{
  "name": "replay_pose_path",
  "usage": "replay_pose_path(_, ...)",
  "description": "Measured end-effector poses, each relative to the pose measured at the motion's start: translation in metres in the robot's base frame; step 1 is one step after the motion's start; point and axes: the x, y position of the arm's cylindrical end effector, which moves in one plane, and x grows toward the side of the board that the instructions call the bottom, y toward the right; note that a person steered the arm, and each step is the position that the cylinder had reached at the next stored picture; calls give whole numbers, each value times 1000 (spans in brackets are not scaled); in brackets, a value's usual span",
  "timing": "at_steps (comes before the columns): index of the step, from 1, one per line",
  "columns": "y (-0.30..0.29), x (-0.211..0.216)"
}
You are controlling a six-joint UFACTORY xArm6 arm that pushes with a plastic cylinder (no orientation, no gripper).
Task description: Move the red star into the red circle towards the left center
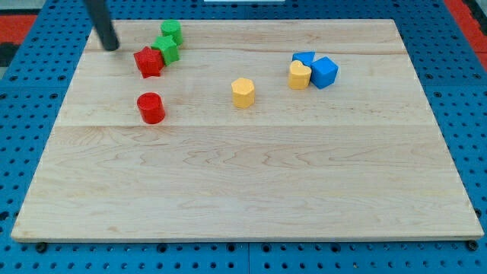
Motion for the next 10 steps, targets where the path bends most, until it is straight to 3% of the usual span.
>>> replay_pose_path(1,37,15)
replay_pose_path(3,28,82)
replay_pose_path(6,61,98)
replay_pose_path(8,53,150)
replay_pose_path(10,8,155)
